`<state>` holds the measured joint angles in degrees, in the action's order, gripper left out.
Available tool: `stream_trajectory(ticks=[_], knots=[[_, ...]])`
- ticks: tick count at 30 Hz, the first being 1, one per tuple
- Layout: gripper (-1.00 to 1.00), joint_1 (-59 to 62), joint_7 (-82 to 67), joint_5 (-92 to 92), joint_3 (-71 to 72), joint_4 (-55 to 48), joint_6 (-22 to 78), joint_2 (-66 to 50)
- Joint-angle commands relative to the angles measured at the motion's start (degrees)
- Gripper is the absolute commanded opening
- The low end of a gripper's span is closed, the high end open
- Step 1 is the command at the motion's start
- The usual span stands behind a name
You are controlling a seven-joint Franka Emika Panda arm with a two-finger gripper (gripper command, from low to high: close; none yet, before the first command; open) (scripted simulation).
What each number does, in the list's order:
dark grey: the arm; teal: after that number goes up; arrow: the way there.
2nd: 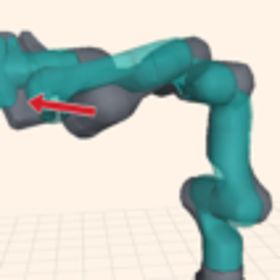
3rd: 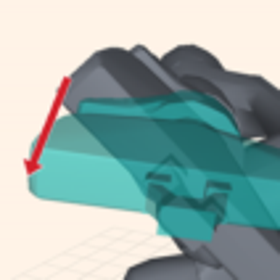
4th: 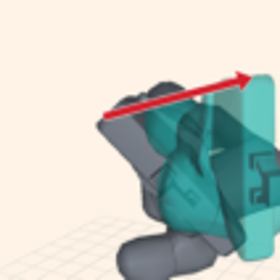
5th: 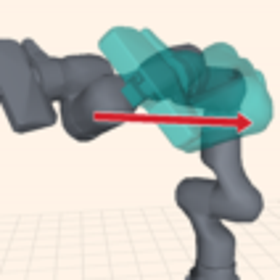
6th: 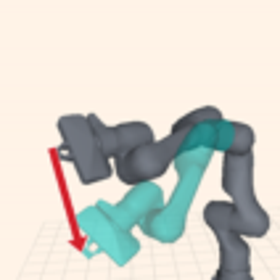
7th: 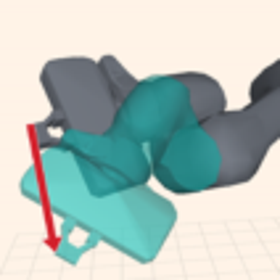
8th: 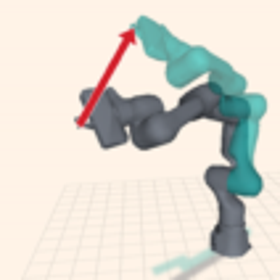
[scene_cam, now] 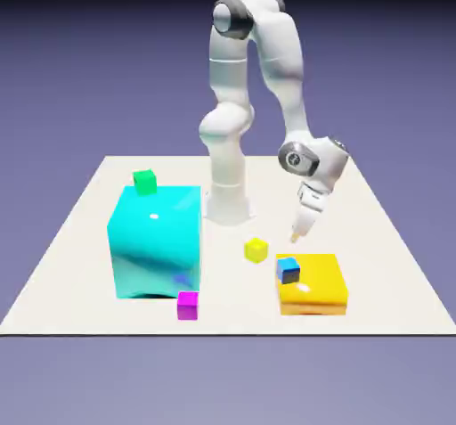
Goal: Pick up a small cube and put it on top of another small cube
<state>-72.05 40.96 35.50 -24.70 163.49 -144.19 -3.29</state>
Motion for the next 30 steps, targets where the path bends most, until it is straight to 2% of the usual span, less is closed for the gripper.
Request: stream_trajectory(ticks=[1,20,22,29,30], knots=[[0.00,-1.74,-0.04,1.04,-0.72,0.07,0.87,-1.05],[0.00,-41.20,-0.88,20.76,-14.45,1.46,17.44,-21.01],[0.00,-42.40,-0.90,21.36,-14.87,1.50,17.94,-21.62],[0.00,-35.94,6.16,30.03,-15.26,-1.15,6.31,-35.51],[-1.00,-35.94,6.16,30.03,-15.26,-1.16,6.31,-35.51]])
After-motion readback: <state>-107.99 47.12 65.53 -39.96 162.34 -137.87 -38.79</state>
